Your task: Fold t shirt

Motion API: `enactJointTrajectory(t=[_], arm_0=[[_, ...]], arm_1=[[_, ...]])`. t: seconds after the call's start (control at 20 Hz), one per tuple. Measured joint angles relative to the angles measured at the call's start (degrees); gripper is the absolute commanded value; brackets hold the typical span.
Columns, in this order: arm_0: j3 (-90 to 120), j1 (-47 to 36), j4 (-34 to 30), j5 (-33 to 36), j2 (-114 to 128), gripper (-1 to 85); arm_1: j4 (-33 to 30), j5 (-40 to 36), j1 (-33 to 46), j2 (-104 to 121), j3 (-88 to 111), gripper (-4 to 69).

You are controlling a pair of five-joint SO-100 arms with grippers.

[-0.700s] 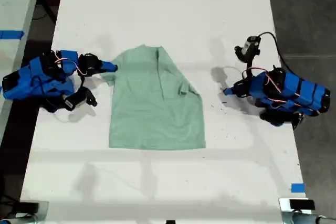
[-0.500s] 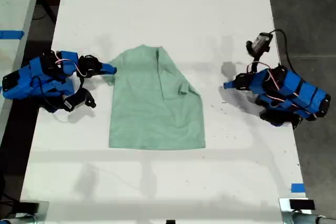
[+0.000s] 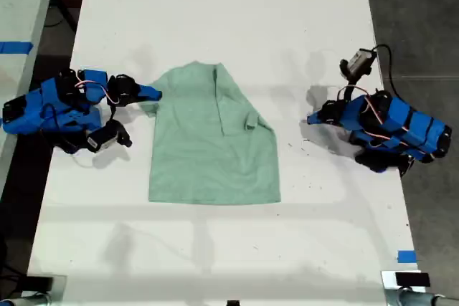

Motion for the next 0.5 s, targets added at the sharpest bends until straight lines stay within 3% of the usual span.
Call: enactJointTrajectory(t=[0.05, 0.2, 0.35, 0.5], arm_0=[[-4.31, -1.05, 0.09, 0.35, -7.03, -0.3], [-31.46, -3.08, 8.0, 6.86, -42.28, 24.7], [-56.51, -10.63, 15.38, 16.35, -68.64, 27.2], [-56.95, -24.87, 14.77, 25.84, -77.08, 26.4]], arm_1=[[0.0, 0.09, 0.0, 0.0, 0.0, 1.0], [0.0, 0.18, 0.0, 0.0, 0.0, 1.0], [0.0, 0.18, 0.0, 0.0, 0.0, 1.0], [0.0, 0.18, -0.62, 0.0, 0.0, 1.0]])
